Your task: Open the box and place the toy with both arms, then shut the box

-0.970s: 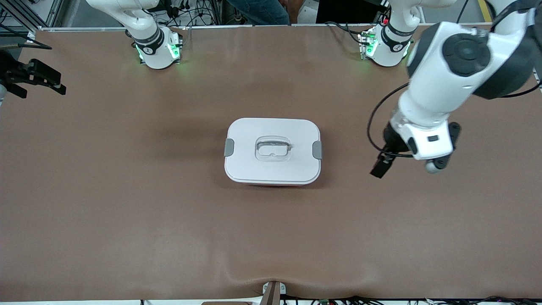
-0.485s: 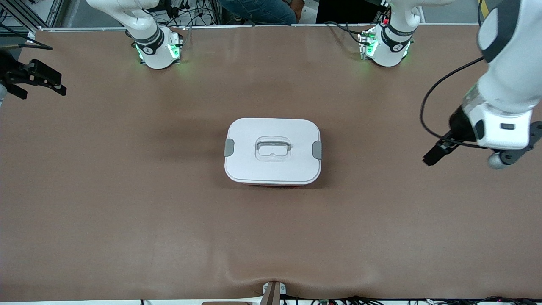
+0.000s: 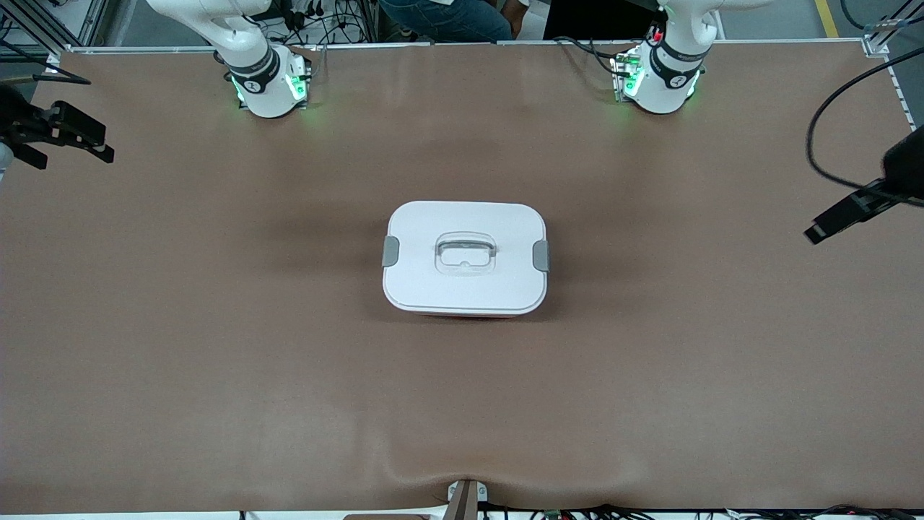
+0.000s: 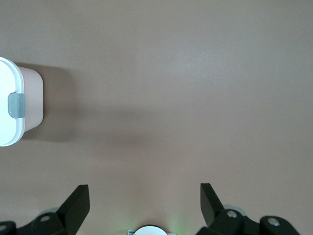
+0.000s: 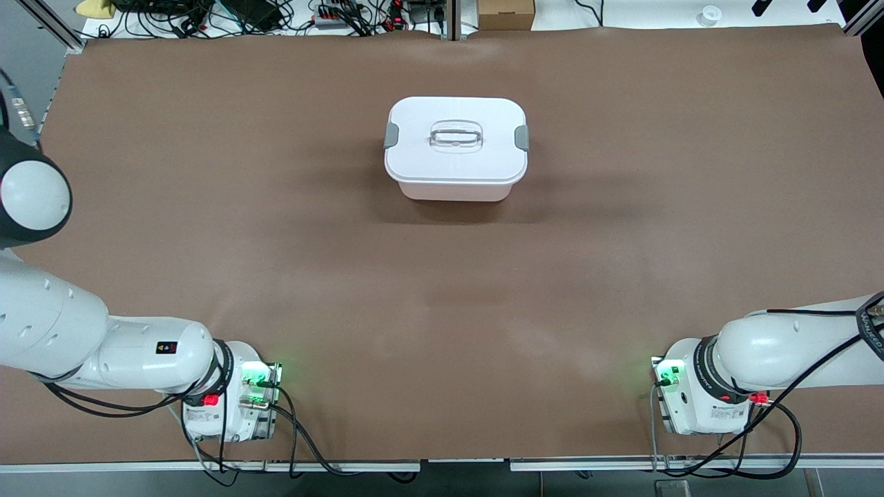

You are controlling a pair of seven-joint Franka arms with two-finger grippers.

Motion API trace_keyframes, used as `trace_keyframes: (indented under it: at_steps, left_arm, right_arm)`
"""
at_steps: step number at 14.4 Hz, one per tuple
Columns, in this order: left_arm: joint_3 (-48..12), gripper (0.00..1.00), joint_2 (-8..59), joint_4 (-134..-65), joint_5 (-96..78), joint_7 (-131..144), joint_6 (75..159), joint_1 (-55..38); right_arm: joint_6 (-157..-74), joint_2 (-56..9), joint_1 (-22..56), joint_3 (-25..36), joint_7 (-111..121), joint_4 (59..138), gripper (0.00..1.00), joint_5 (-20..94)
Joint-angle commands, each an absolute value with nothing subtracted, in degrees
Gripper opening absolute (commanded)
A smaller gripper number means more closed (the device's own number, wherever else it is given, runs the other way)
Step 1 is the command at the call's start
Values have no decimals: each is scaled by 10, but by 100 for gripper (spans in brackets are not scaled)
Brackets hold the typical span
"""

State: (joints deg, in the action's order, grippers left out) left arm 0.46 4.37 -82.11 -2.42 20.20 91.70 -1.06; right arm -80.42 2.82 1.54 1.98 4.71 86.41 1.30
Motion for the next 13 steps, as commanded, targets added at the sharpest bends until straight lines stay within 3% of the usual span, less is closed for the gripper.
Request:
trace_keyframes:
  at_steps: [1, 6, 13]
  left_arm:
    - [11, 100, 7, -831, -28, 140, 858, -12]
    - [11, 100, -45, -874, -31, 127, 833, -12]
    - [33, 100, -42, -875, -28, 30, 826, -13]
  right_arm:
    - [-802, 28, 19, 24, 47, 856, 100, 5]
    - [-802, 27, 23, 23, 43, 856, 100, 4]
    - [-803, 27, 22, 23, 43, 856, 100, 4]
